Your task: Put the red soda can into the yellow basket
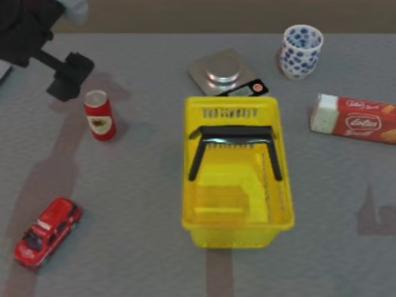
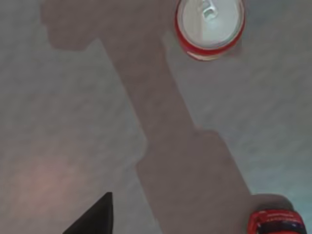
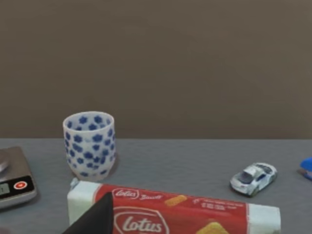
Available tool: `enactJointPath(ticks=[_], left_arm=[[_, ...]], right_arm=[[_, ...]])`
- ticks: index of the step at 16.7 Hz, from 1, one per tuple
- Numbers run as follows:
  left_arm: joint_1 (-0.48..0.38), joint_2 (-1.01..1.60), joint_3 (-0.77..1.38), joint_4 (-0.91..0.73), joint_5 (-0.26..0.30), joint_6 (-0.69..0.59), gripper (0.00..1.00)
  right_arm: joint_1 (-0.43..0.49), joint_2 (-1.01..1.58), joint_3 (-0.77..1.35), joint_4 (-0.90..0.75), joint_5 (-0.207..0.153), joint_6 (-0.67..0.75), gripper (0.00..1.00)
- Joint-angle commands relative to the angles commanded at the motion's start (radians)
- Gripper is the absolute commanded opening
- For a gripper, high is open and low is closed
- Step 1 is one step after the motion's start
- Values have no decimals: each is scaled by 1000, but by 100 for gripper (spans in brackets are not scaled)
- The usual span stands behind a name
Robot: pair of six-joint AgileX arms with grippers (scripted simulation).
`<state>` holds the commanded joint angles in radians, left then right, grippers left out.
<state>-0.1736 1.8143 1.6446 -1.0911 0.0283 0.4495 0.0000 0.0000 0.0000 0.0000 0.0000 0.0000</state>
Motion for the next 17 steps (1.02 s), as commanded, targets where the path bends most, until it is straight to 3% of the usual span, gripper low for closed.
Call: enactJointPath(ticks=[9, 17], left_arm=[[-27, 637, 632, -278, -20, 159, 100], [-24, 703, 695, -302, -21, 172, 100]], right_arm=[[0, 0, 0, 0, 0, 0, 100], [0, 0, 0, 0, 0, 0, 100]])
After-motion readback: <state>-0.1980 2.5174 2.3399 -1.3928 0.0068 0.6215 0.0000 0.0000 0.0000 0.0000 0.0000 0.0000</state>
